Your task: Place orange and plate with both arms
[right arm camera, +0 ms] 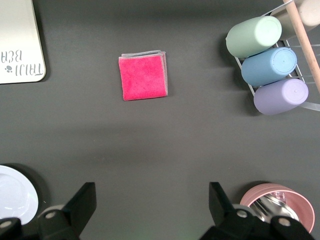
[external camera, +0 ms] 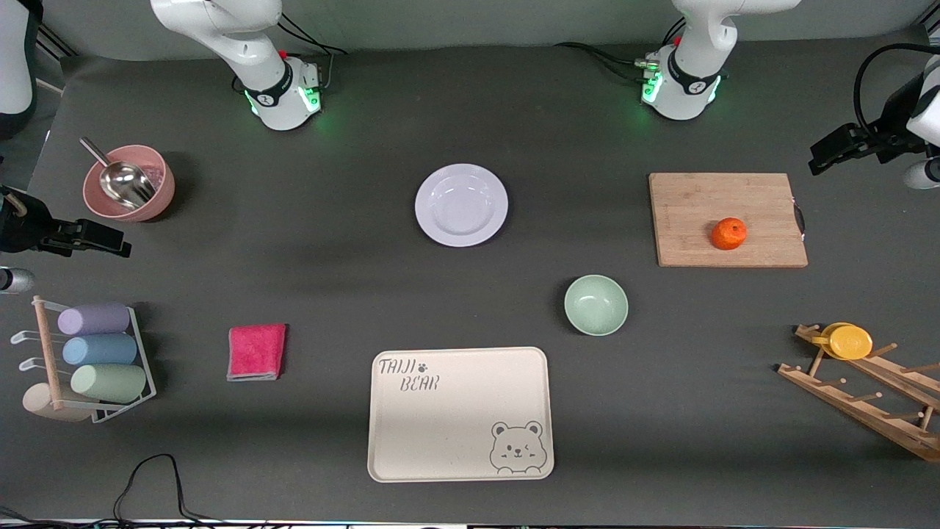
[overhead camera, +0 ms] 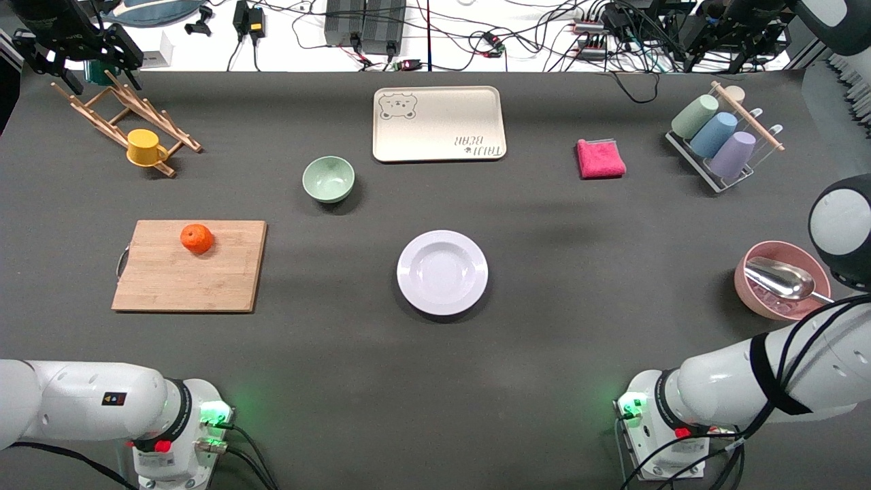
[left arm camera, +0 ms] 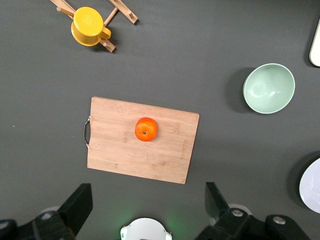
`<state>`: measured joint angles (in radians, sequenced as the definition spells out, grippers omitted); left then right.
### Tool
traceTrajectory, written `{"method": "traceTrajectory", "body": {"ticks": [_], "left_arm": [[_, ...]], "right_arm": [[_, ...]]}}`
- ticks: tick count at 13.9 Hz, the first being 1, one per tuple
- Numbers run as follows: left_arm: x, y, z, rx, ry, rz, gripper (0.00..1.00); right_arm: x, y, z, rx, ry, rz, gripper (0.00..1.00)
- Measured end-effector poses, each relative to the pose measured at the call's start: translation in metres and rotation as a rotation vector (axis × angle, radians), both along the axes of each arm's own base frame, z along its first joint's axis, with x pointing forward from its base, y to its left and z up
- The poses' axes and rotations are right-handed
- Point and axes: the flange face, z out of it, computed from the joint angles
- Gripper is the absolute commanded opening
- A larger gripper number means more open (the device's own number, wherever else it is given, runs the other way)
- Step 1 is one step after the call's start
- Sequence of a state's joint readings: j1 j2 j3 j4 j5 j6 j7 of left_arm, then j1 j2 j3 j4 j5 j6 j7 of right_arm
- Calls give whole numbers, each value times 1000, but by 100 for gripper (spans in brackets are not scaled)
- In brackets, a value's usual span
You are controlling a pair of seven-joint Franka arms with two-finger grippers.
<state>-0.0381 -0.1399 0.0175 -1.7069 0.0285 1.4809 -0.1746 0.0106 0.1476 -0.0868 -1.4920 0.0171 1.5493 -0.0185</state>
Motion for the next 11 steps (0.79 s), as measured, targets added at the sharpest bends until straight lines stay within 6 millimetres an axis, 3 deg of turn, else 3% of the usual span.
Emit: {"method": "traceTrajectory", "body": {"ticks": [8,11], "left_arm": [[3,-4,0,15,2,-12,100],[1,-1,0,24,20,-20,100]], "right_arm": [[-1,0,1,0,1,0,100],[-24,2,13,4,9,-26,100]]}}
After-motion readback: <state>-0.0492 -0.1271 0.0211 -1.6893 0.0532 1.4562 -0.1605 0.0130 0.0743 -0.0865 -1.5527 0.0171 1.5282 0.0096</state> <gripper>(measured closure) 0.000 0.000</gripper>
